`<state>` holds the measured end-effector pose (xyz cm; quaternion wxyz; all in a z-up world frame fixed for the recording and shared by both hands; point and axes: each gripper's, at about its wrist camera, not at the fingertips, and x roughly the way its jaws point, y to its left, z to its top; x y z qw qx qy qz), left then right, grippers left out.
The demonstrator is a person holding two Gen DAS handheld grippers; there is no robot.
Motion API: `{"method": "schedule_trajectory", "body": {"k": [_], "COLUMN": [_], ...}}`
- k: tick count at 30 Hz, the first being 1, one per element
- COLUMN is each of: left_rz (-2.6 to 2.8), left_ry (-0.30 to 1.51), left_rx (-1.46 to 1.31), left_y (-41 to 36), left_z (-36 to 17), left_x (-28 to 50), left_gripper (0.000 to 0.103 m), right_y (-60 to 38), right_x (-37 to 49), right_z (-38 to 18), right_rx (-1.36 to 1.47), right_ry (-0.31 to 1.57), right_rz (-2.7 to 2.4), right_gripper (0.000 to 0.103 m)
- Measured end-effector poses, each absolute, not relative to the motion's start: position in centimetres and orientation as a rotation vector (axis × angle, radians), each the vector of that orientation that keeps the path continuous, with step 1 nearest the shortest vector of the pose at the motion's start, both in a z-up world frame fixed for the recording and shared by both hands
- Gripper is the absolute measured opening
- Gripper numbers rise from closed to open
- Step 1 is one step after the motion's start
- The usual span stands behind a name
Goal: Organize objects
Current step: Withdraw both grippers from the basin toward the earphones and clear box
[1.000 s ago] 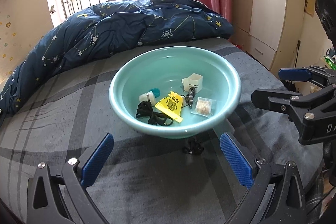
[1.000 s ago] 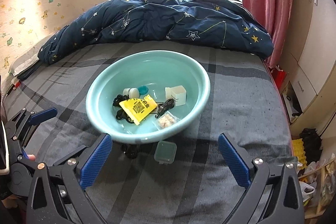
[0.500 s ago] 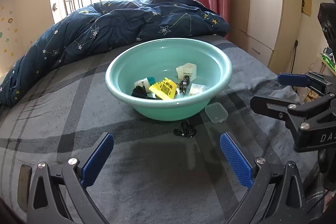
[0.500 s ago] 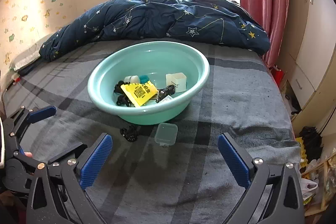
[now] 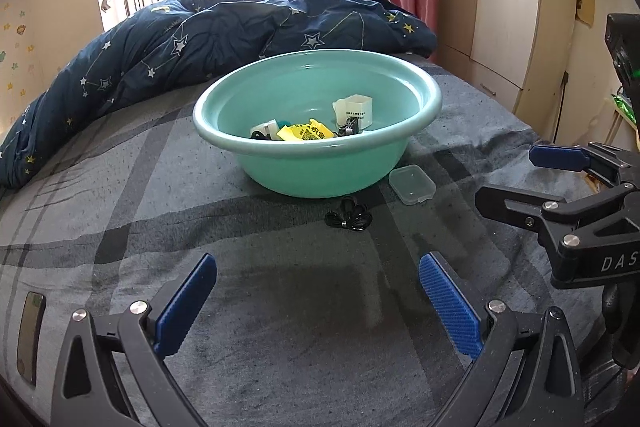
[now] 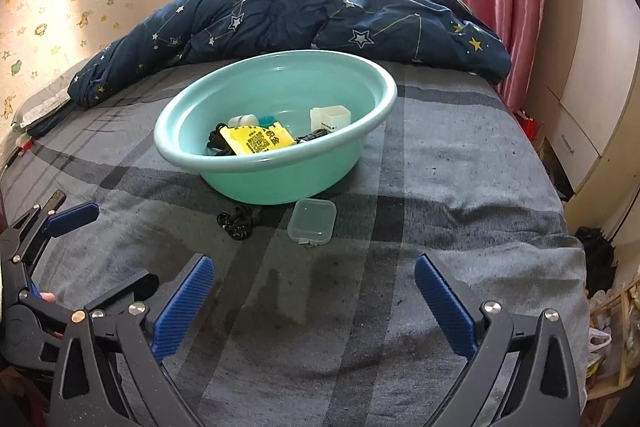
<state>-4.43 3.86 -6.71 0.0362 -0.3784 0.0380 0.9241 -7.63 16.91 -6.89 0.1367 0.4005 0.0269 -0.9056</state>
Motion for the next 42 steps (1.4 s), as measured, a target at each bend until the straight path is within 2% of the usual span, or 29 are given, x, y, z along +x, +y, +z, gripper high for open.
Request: {"method": "schedule_trajectory", "body": {"k": [42], "left_rz": [2.852], "left_ry": [0.038], "left_rx": [-1.233], "left_y": [6.4], "left_z": [-12.5], "left_x": [-11.6], "left_gripper": [0.103], "right_y": [21.0], "right_x": [-12.6], "right_z": [-12.1], "right_rx": [1.305], "right_ry": [-0.065], "right_rz": [-2.584], "right_gripper": [0.103]}}
